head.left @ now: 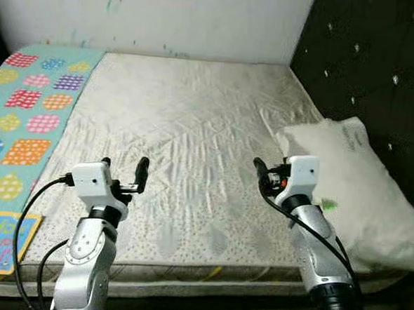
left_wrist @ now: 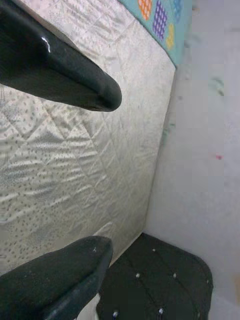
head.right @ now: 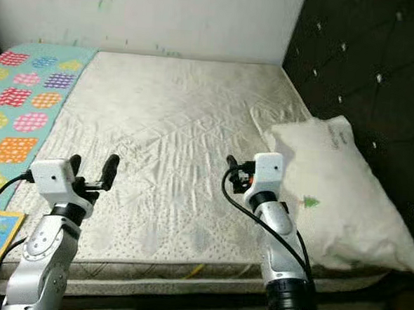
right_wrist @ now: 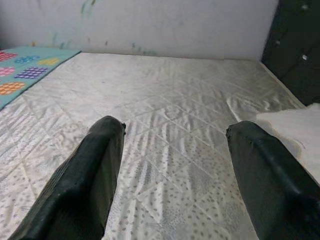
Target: Clean up the room
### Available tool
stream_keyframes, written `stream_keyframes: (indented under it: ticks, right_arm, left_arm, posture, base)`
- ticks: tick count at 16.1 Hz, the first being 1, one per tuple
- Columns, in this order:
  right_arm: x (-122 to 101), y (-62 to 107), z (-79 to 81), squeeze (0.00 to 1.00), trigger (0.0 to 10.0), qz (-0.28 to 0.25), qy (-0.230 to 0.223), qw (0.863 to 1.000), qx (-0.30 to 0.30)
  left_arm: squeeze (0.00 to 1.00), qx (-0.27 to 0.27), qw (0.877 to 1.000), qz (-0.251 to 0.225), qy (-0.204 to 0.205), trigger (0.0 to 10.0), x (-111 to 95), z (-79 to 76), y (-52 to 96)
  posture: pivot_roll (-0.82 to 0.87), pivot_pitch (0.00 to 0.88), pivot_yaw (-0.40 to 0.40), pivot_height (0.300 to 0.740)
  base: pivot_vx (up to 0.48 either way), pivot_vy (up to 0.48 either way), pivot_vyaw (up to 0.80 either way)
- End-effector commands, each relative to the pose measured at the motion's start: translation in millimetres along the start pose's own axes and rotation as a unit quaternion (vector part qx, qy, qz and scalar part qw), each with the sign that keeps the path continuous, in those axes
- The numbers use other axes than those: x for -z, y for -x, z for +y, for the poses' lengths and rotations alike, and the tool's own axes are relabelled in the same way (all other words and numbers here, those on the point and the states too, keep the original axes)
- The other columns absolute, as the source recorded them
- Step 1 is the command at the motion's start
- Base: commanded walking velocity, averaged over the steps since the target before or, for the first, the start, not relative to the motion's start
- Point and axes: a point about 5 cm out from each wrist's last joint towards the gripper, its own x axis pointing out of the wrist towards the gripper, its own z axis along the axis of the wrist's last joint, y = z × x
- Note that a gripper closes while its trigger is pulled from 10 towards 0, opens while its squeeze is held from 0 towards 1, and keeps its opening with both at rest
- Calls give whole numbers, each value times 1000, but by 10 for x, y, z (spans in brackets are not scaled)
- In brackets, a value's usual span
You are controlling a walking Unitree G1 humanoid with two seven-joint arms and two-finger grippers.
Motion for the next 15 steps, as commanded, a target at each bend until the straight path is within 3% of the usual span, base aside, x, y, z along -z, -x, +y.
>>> stream_keyframes:
  ticks: [1, 15]
  right_arm:
    - [37, 15, -37, 0, 10000, 9, -7, 1000, 6]
    - [54, 5, -50, 0, 10000, 13, -5, 1000, 6]
  left_arm:
    - [0, 0, 1000, 4, -3, 10000, 15, -18, 3]
    - [0, 2, 1000, 1, -2, 10000, 17, -15, -26]
  posture:
    - [-34, 32, -30, 740]
    - [-40, 27, -28, 740]
  base:
    - [0, 469, 0]
    - [0, 460, 0]
